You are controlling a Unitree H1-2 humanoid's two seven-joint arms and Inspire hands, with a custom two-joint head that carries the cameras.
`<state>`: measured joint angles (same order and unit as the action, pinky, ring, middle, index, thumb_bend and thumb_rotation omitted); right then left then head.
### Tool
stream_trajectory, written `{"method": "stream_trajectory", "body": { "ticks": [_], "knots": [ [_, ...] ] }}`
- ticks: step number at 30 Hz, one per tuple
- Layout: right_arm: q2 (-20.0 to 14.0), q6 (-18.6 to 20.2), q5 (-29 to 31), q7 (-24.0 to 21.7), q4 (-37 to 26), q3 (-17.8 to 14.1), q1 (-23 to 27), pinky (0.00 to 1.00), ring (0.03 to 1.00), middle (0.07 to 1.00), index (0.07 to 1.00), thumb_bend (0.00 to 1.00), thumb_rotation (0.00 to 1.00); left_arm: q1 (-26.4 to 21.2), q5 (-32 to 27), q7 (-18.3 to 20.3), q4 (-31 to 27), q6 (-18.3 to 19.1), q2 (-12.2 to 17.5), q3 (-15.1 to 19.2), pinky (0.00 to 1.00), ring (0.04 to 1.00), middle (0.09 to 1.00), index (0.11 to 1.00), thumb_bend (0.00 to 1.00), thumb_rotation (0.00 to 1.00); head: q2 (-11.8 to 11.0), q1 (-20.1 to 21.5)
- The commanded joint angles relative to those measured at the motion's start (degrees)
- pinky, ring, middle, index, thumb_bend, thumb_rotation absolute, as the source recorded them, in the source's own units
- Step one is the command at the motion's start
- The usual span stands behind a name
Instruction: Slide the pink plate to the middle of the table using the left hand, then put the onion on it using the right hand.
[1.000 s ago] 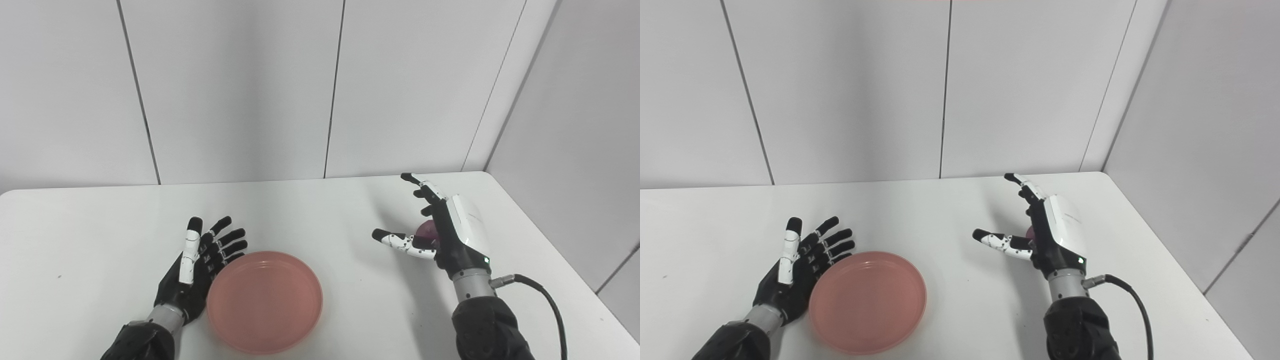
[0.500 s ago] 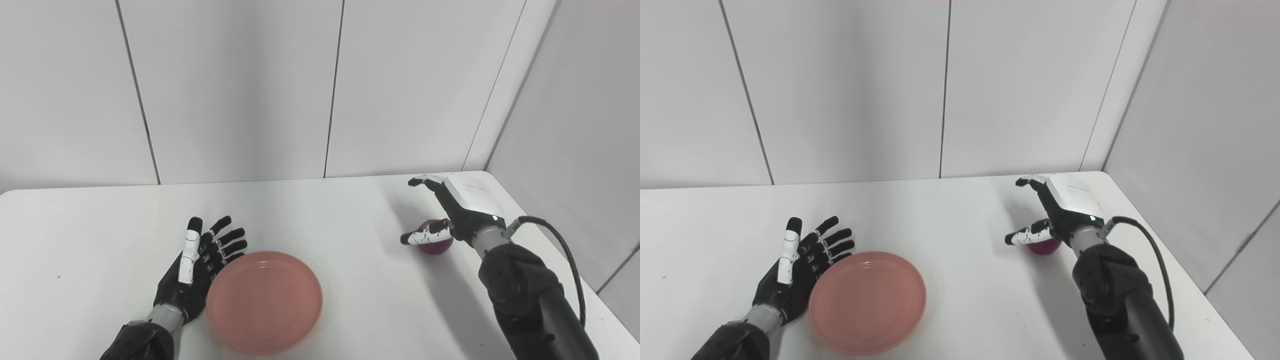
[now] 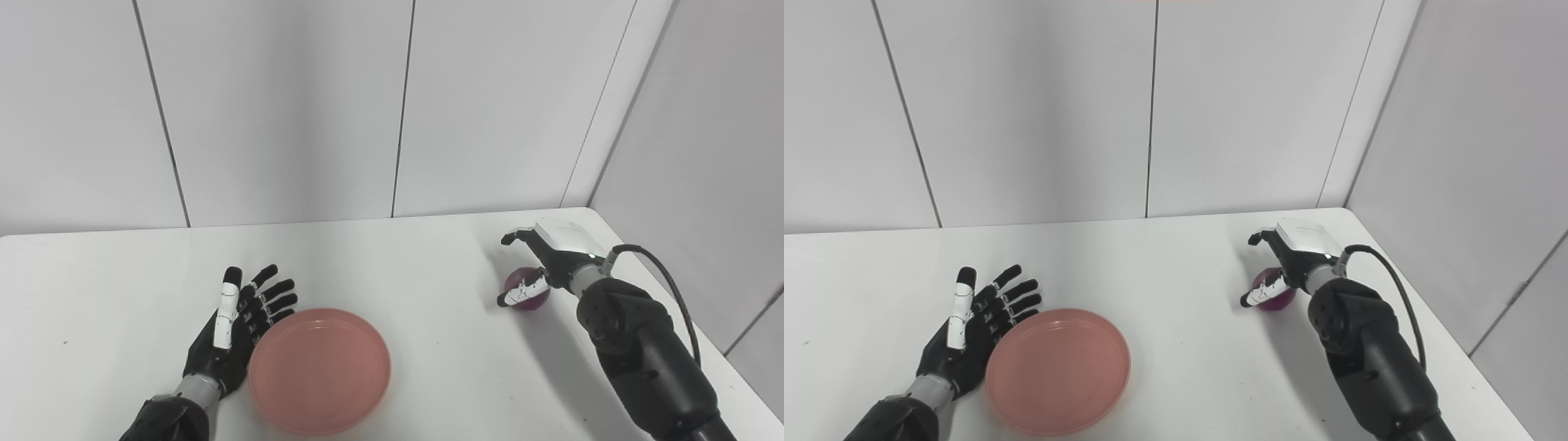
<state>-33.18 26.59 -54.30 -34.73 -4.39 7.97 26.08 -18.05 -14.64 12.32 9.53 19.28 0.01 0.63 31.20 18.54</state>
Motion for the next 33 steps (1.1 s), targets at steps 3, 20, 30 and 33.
{"method": "stream_trajectory", "body": {
  "ticks": [3, 20, 30, 33],
  "knots": [
    [-2.3, 0.3, -0.5, -2.0, 1.8, -0.3, 4.2, 0.75, 0.899, 0.906, 0.823, 1.00, 0.28, 1.4, 0.9, -1.0, 2.4, 1.4, 0.4, -0.1, 0.83, 0.817, 0.820, 0.879, 0.85, 0.97, 0.0, -0.3],
    [-3.4, -0.4, 3.1, -1.4, 10.0, 2.7, 5.2, 0.66, 0.882, 0.911, 0.817, 1.00, 0.28, 1.5, 0.9, -1.4, 2.1, 1.9, 0.2, 0.1, 0.82, 0.806, 0.808, 0.871, 0.85, 0.95, -0.2, -1.2],
    [-3.1, -1.0, 6.8, 1.8, 10.9, 2.8, 3.8, 0.68, 0.858, 0.902, 0.804, 1.00, 0.26, 1.8, 1.1, -1.3, 2.1, 1.7, 0.1, -0.2, 0.83, 0.816, 0.815, 0.885, 0.86, 0.95, 0.0, -1.5],
    [-3.0, -1.0, 7.5, 2.6, 11.3, 3.0, 3.7, 0.66, 0.827, 0.880, 0.809, 1.00, 0.24, 1.8, 1.1, -1.2, 2.3, 1.6, 0.1, -0.3, 0.83, 0.817, 0.815, 0.886, 0.86, 0.95, 0.0, -1.6]
  ]
}}
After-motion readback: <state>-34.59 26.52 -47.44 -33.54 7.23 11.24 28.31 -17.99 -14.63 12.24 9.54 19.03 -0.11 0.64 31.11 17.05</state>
